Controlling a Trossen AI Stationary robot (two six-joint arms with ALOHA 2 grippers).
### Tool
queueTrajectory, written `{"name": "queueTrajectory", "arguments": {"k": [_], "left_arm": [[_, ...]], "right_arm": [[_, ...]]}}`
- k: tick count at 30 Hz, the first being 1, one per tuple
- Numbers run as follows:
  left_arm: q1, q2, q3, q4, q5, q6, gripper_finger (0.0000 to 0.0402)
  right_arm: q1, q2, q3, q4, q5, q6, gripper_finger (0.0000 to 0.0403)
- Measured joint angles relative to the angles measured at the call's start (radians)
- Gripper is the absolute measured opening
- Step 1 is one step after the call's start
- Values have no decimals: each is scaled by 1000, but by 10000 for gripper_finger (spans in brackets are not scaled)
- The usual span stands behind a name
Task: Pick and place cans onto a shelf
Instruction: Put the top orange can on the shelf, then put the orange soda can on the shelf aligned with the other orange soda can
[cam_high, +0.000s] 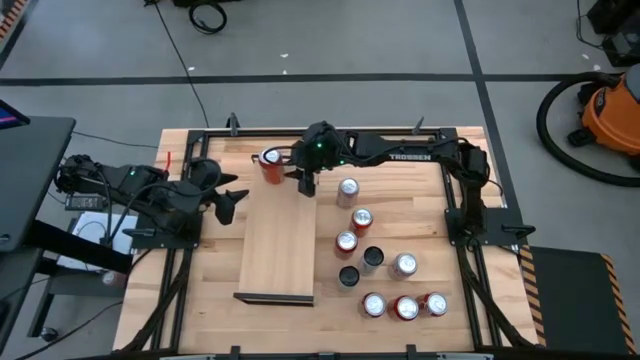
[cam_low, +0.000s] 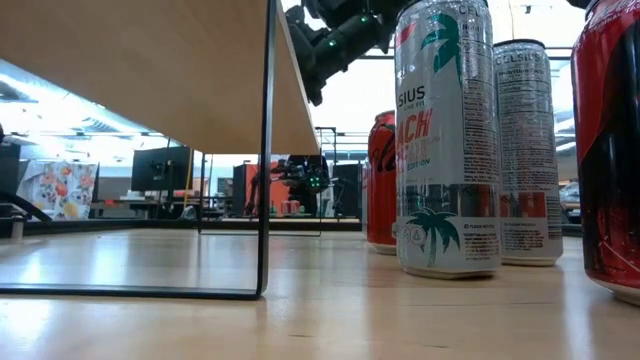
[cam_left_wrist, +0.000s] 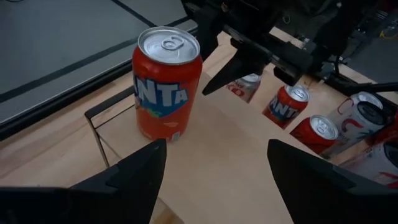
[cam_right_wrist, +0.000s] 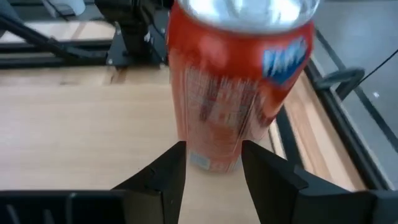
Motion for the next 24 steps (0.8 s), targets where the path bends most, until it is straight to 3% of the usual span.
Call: {"name": "queueTrajectory", "arguments": {"k": [13,18,24], "left_arm": [[0,0,0,-42,2,14,290],[0,0,0,-41,68,1,290],[0,1,0,-41,78,-9,290]], "right_arm": [[2,-3,0,66,7,5,164],[-7,-68,5,-127,1,20,164],[-19,-175,6,-391,-30,35,168]]}}
